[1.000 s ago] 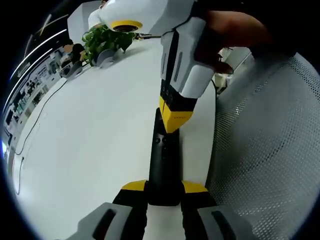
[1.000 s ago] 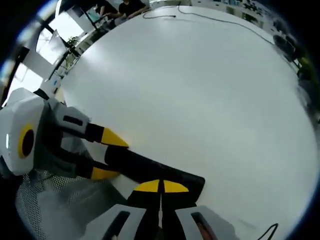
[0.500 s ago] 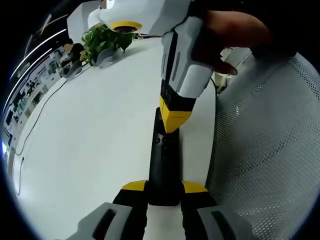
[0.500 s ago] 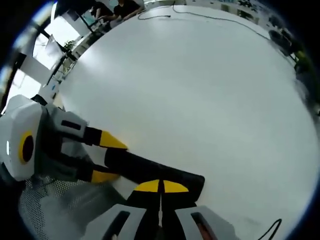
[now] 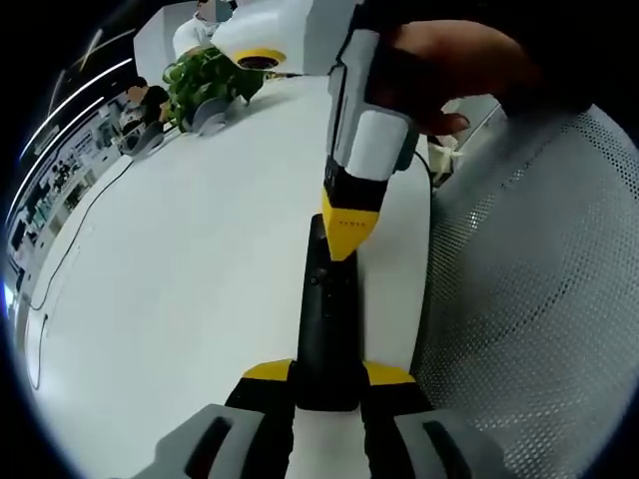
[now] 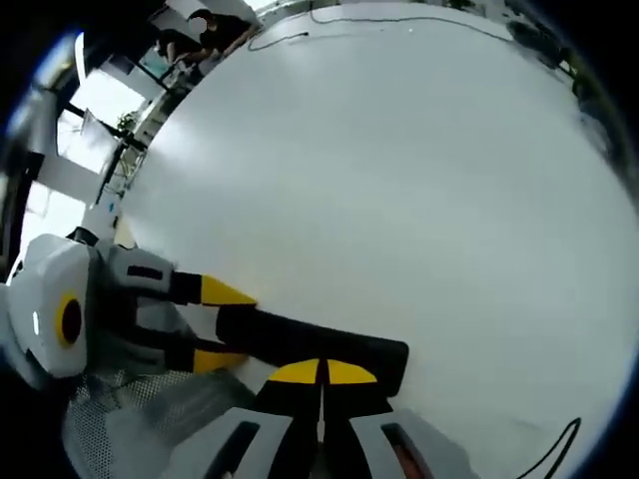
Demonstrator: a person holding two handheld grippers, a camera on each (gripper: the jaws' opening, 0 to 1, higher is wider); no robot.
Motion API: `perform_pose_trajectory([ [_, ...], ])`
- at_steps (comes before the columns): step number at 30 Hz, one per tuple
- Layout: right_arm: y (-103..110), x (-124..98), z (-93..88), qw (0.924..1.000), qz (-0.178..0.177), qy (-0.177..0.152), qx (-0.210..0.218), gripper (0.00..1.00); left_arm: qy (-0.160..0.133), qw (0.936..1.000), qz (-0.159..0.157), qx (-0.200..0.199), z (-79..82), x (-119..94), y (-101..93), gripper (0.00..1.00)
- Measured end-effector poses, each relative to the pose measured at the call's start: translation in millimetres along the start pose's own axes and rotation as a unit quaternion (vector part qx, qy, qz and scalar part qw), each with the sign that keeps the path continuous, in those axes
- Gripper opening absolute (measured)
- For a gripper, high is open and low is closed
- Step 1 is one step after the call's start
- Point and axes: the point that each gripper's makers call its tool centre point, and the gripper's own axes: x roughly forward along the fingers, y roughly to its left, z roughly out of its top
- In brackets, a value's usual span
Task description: Press the specified remote control buttons in sequence, fully releasing each button before pressing the next.
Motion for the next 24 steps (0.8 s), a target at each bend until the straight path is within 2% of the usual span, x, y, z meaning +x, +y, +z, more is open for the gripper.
perform_pose_trajectory([
  [10, -1.1, 2.4, 1.3, 0.9997, -0.016, -0.004, -0.020, 0.00, 0.002, 1.0000, 0.000, 0.001, -0.2, 0.1, -0.1, 0.25],
  [11, -0.8, 2.6, 1.3, 0.9993, -0.026, -0.003, -0.029, 0.00, 0.003, 1.0000, 0.000, 0.002, -0.2, 0.2, 0.0, 0.25],
  [12, -2.2, 2.6, 1.5, 0.9976, -0.037, 0.003, -0.059, 0.00, 0.003, 1.0000, 0.000, 0.002, -0.2, 0.3, 0.0, 0.25],
  [15, -0.6, 3.5, 1.6, 0.9966, -0.046, 0.008, -0.068, 0.00, 0.003, 1.0000, 0.000, 0.001, -0.1, 0.2, -0.1, 0.25],
  [19, -3.4, 2.2, 2.0, 0.9976, -0.039, 0.005, -0.058, 0.00, 0.004, 1.0000, 0.001, 0.002, -0.1, 0.2, -0.2, 0.25],
  [24, -3.2, 0.1, 1.8, 0.9999, -0.005, -0.005, -0.008, 0.00, 0.003, 1.0000, 0.001, 0.001, 0.1, 0.0, -0.3, 0.25],
])
